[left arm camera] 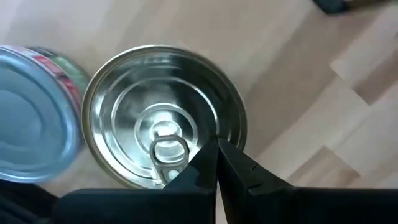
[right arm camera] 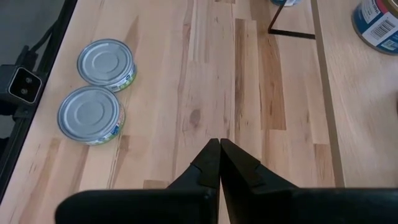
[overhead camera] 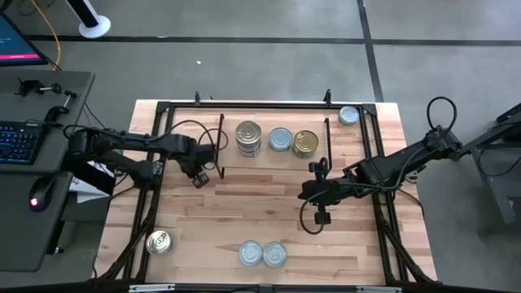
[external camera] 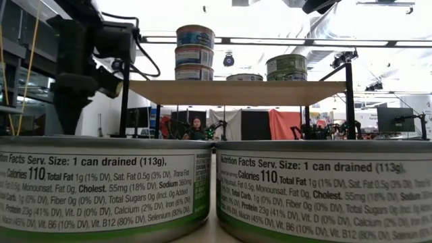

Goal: Stack canned seafood by type on shelf
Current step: Stack the blue-pink tuna can on top of the blue-pink tuna can on the shelf

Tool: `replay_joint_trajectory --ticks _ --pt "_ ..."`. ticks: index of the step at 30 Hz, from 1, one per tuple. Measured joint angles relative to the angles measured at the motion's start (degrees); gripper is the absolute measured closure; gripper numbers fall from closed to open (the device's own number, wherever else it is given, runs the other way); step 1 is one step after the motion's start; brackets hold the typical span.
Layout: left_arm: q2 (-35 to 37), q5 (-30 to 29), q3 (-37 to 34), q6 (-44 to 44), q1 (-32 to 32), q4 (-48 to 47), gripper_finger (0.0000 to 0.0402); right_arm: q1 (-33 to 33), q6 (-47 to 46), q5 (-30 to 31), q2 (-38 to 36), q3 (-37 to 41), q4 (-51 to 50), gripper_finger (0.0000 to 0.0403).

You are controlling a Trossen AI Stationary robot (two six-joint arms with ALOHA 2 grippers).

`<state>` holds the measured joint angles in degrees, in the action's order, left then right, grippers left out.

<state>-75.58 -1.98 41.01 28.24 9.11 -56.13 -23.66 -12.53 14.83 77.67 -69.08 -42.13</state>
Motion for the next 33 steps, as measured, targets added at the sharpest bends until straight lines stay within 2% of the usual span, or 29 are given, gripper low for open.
replay_joint_trajectory --ticks 4,15,18,21,24,27,30,33 --pt "-0.01 2.89 -0.04 0.45 -4.53 -0.05 0.0401 0.0 1.0 -0.02 0.0 0.0 0.0 0.0403" --pt "-0.06 10.44 -0.15 11.2 -21.04 0.83 0.0401 0.02 1.02 -1.51 0.0 0.0 -0.02 0.0403" --pt "-0.11 12.21 -0.18 12.82 -25.97 4.07 0.0401 0.02 1.29 -1.53 0.0 0.0 -0.01 0.0403" --pt "-0.21 12.66 -0.3 13.56 -30.58 11.17 0.0401 0.02 2.3 -1.53 0.0 0.0 0.0 0.0403" --pt "-0.27 11.62 -0.4 13.65 -34.33 21.58 0.0401 0.02 2.14 -1.53 0.0 0.0 0.18 0.0403" --pt "-1.04 5.99 -0.31 13.63 -36.51 31.27 0.0401 0.04 2.07 -1.53 0.0 0.0 1.14 0.0403" --pt "-3.31 0.52 -0.28 13.05 -36.79 37.37 0.0401 0.04 2.27 -1.79 0.0 0.0 3.95 0.0403" --pt "-6.8 -0.66 0.0 11.05 -35.65 40.25 0.0401 0.04 2.51 -2.88 0.11 0.0 7.95 0.0403"
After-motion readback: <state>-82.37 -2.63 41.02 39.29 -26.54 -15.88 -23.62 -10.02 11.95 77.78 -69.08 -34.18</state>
